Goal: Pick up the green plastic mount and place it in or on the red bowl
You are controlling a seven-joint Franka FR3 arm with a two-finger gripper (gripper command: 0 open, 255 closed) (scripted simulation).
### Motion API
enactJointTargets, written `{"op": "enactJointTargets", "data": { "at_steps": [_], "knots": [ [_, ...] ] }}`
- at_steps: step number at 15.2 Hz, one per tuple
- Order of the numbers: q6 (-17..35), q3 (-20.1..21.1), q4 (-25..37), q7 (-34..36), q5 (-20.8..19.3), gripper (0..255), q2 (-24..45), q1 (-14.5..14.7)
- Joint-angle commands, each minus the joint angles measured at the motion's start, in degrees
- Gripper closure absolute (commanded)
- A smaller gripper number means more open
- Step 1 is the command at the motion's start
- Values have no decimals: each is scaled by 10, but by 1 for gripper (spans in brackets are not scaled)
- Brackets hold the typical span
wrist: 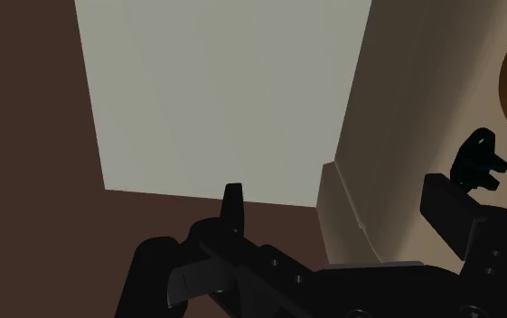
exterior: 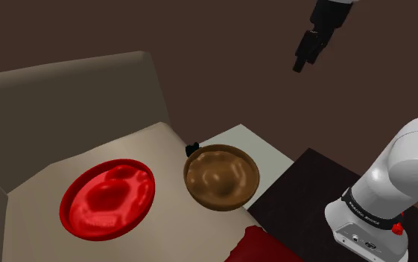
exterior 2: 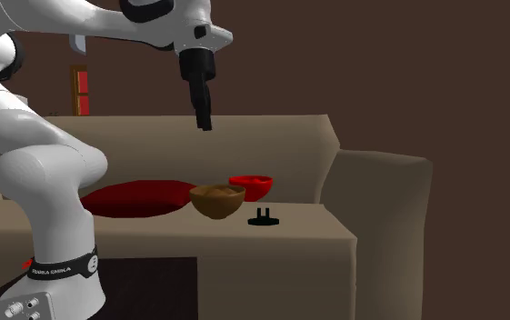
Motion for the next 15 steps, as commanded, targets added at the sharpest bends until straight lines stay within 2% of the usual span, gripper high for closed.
{"op": "enactJointTargets", "data": {
  "at_steps": [1,8,15],
  "knots": [
    [0,0,0,0,0,0,0,0],
    [89,66,-28,82,40,0,78,23],
    [178,130,-19,162,65,0,192,41]
  ]
}}
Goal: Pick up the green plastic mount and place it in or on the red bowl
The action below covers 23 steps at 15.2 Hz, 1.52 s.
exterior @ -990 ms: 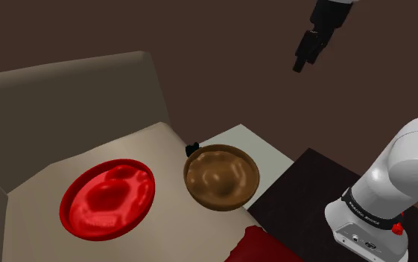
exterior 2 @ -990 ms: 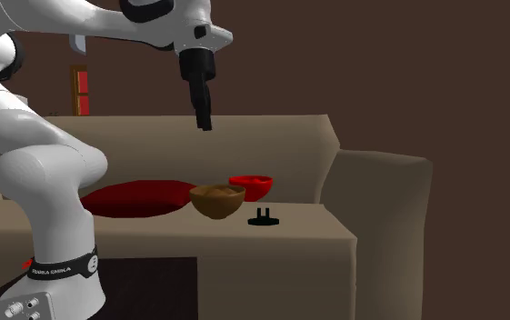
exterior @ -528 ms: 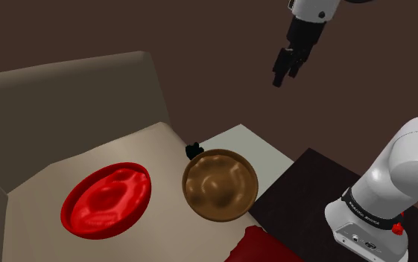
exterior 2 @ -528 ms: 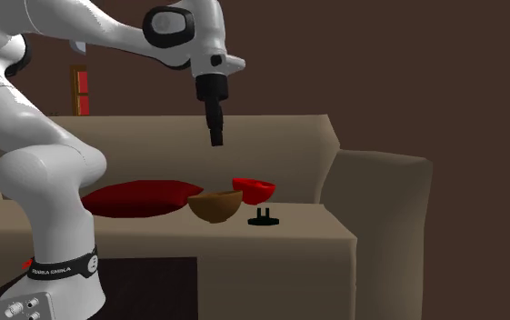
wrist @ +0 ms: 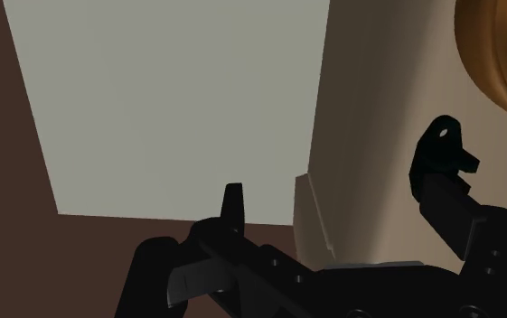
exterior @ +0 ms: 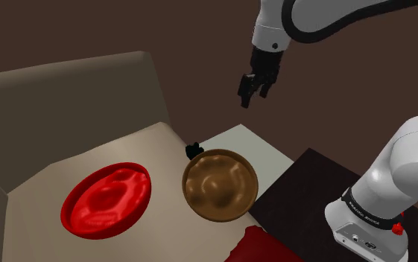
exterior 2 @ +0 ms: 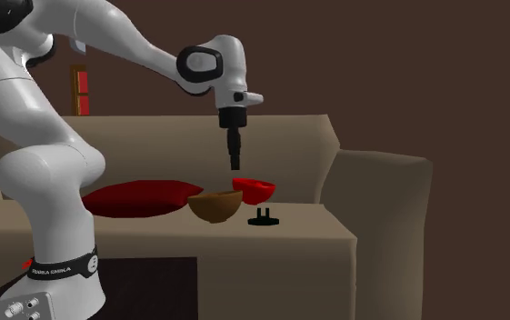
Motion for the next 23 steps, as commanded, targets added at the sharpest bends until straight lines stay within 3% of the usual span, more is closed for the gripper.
{"op": "enactJointTargets", "data": {
  "at_steps": [1,8,16,23],
  "knots": [
    [28,18,6,24,5,0,37,4],
    [103,76,57,111,-5,0,180,12],
    [158,115,158,225,-66,0,362,32],
    [203,111,154,246,-89,0,408,39]
  ]
}}
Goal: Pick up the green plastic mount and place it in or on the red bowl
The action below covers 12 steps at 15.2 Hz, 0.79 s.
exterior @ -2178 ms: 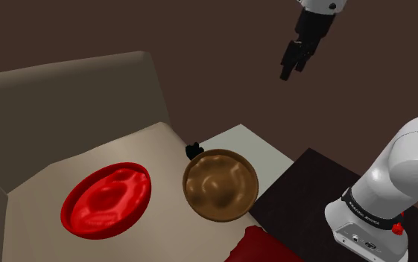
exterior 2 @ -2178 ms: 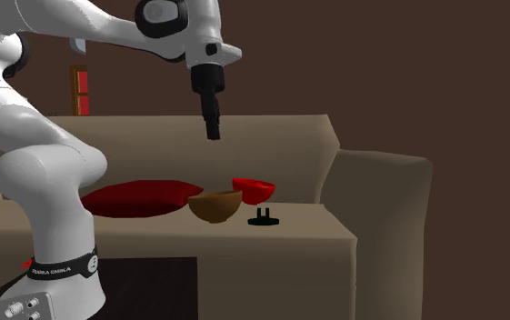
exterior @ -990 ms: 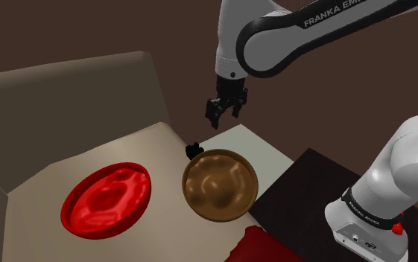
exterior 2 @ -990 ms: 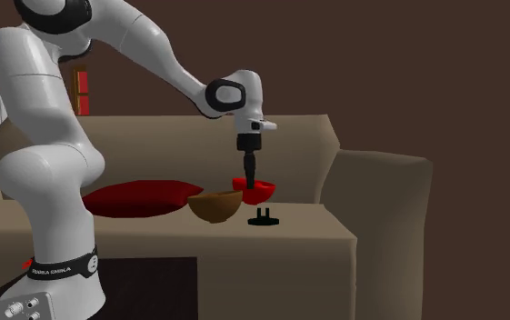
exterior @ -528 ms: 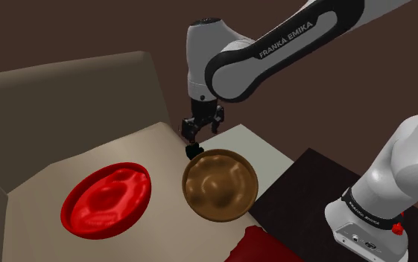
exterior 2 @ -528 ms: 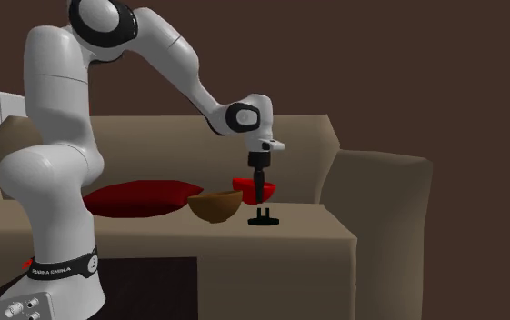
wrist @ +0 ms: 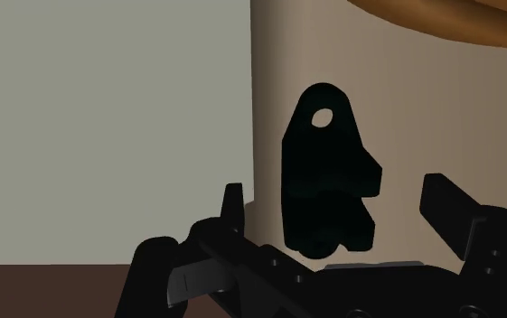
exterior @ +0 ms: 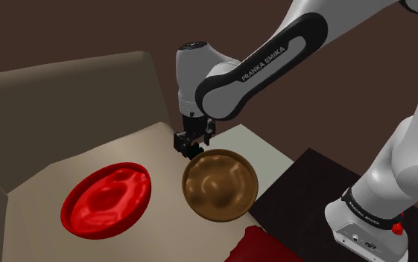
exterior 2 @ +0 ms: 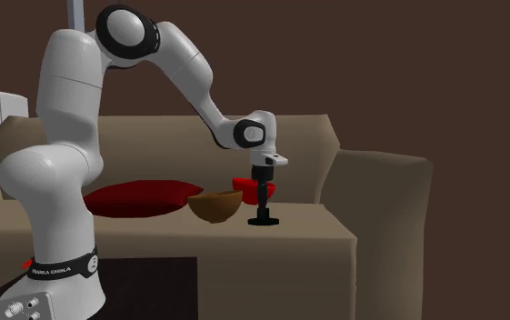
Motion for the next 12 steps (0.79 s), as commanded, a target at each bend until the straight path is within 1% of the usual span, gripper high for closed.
{"op": "enactJointTargets", "data": {
  "at_steps": [1,9,10,12],
  "knots": [
    [15,-2,-3,4,-7,0,13,1],
    [19,-3,-4,5,-9,0,16,1],
    [19,-3,-4,5,-9,255,16,1],
    [19,-3,-4,5,-9,255,16,1]
  ]
}}
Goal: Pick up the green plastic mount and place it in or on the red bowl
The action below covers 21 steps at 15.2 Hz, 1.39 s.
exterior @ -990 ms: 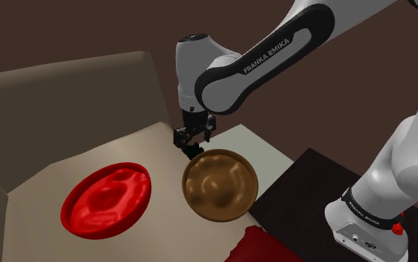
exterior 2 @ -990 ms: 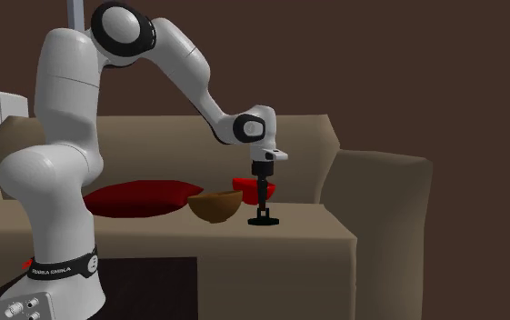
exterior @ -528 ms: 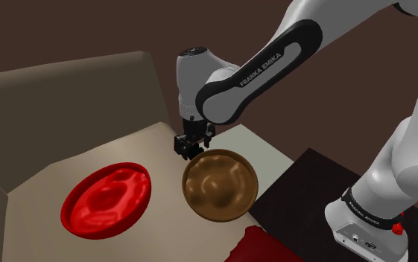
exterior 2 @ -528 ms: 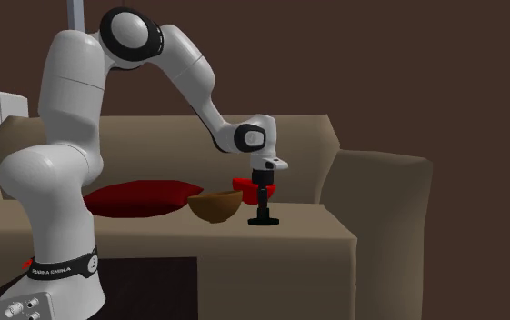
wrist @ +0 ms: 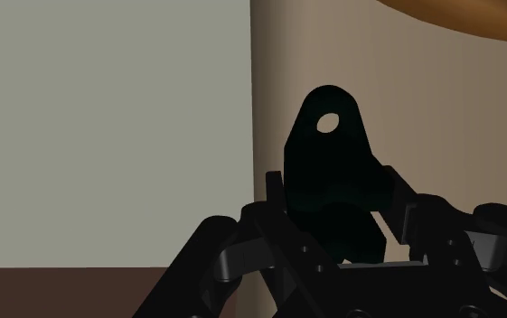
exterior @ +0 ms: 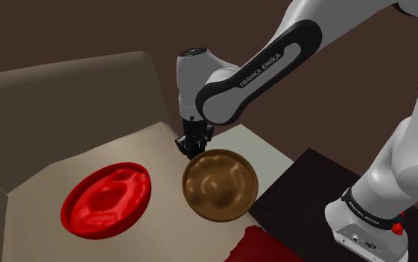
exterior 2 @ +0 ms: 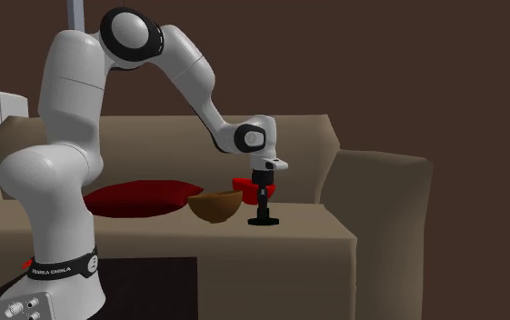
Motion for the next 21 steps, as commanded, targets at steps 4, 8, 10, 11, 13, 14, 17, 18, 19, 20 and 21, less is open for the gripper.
{"op": "enactJointTargets", "data": {
  "at_steps": [4,8,10,11,13,14,17,18,19,20,21],
  "knots": [
    [0,0,0,0,0,255,0,0],
    [-7,1,1,-2,3,255,-6,-1],
    [-21,3,5,-7,10,255,-17,-2],
    [-28,4,7,-9,13,255,-22,-3],
    [-42,5,12,-13,18,255,-32,-4],
    [-49,5,14,-15,21,255,-37,-4],
    [-70,7,22,-20,29,255,-52,-6],
    [-78,7,25,-22,31,255,-57,-6],
    [-85,7,28,-23,34,255,-61,-6],
    [-92,8,32,-25,36,255,-66,-7],
    [-99,8,35,-26,38,255,-70,-7]
  ]
}}
